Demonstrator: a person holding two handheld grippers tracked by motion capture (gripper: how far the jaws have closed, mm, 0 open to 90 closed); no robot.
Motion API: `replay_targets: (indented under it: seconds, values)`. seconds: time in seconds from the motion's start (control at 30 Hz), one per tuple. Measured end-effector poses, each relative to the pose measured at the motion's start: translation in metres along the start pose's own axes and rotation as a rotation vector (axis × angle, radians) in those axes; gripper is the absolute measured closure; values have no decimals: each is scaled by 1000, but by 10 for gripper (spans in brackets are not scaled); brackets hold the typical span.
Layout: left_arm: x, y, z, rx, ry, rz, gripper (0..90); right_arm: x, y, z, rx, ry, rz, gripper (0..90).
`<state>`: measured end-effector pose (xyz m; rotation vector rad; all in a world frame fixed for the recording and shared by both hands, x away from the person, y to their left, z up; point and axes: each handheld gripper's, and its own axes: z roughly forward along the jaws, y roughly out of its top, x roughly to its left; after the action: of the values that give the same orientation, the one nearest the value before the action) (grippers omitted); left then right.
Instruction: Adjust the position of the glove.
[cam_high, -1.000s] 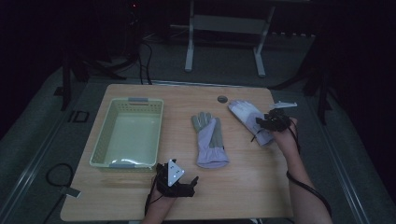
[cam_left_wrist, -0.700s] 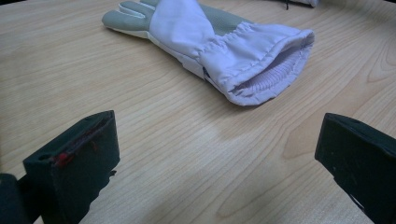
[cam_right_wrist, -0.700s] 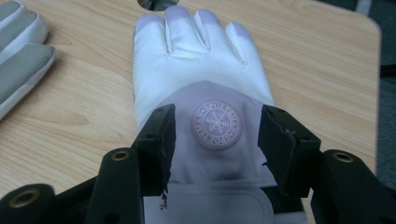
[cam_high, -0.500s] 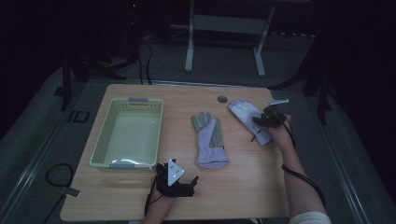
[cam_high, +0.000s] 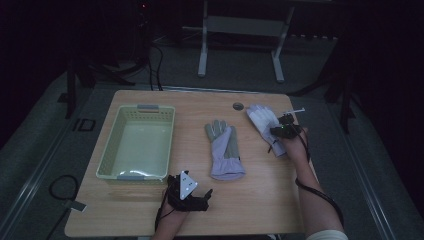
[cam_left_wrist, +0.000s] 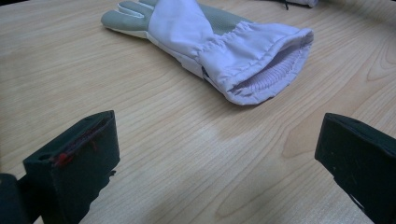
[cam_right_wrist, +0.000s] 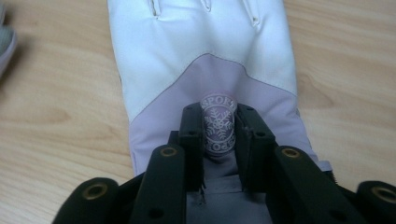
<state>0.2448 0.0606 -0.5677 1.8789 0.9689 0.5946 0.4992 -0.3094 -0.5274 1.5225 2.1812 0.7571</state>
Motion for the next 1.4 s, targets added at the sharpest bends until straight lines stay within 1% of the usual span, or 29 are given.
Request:
replay_targets:
  seconds: [0.03, 0.13, 0.2, 0.23, 0.27, 0.3, 0.33, 0.37, 0.4, 0.43, 0.47, 0.5, 0.53, 0.57, 0.6, 0.67, 0.7, 0.73, 0.77, 0.83, 0.9, 0.97, 1.07, 1.23, 1.4]
  values:
    - [0, 0, 0, 0, 0, 0, 0, 1, 0, -3, -2, -5, 29, 763]
    - [0, 0, 0, 0, -1, 0, 0, 3, 0, -14, -10, -21, 59, 781]
    - [0, 0, 0, 1, 1, 0, 0, 6, -2, -25, -47, -29, 84, 786]
    - [0, 0, 0, 1, 1, 0, 0, 6, -5, -34, -87, -33, 108, 789]
    - [0, 0, 0, 2, 3, -1, 0, 6, -6, -37, -102, -32, 119, 791]
    - [0, 0, 0, 4, 3, 0, 0, 7, -10, -46, -127, -24, 138, 791]
    - [0, 0, 0, 3, 3, 0, 0, 8, -13, -54, -154, -25, 160, 793]
    - [0, 0, 0, 2, 2, 0, 0, 10, -15, -61, -168, -29, 163, 793]
    - [0, 0, 0, 2, 2, 0, 0, 13, -18, -68, -172, -34, 168, 793]
    - [0, 0, 0, 3, 2, 0, 0, 15, -21, -75, -181, -30, 186, 793]
    - [0, 0, 0, 4, 2, 0, 0, 17, -23, -80, -187, -29, 191, 793]
    - [0, 0, 0, 4, 2, 0, 0, 21, -27, -87, -195, -39, 204, 793]
    - [0, 0, 0, 3, 1, 0, 0, 26, -30, -92, -194, -47, 202, 792]
    - [0, 0, 0, 2, 2, 0, 0, 31, -33, -95, -191, -63, 187, 792]
    - [0, 0, 0, 2, 1, 1, 0, 33, -36, -98, -198, -71, 196, 793]
    - [-1, 0, 0, 5, 0, 7, 0, 41, -44, -106, -198, -58, 205, 792]
    - [-1, 0, 0, 4, 1, 7, 0, 44, -48, -110, -207, -65, 216, 792]
    - [-1, 0, 0, 4, 1, 8, 0, 47, -50, -113, -205, -82, 205, 792]
    - [-1, 0, 0, 4, 1, 8, 0, 49, -54, -117, -209, -83, 211, 791]
    - [-1, 0, 0, 4, 2, 6, 0, 52, -60, -123, -214, -96, 233, 791]
    - [-1, 0, 0, 5, 1, 6, 0, 53, -67, -128, -218, -81, 273, 791]
    - [-1, 0, 0, 4, 1, 5, 0, 55, -72, -129, -217, -81, 297, 790]
    - [-1, 0, 0, 5, 1, 6, 0, 57, -76, -125, -208, -91, 311, 789]
    - [-1, 0, 0, 2, -1, 7, 0, 59, -78, -107, -160, -108, 304, 788]
    - [-1, 0, 0, 2, -1, 7, 0, 57, -76, -90, -129, -118, 316, 783]
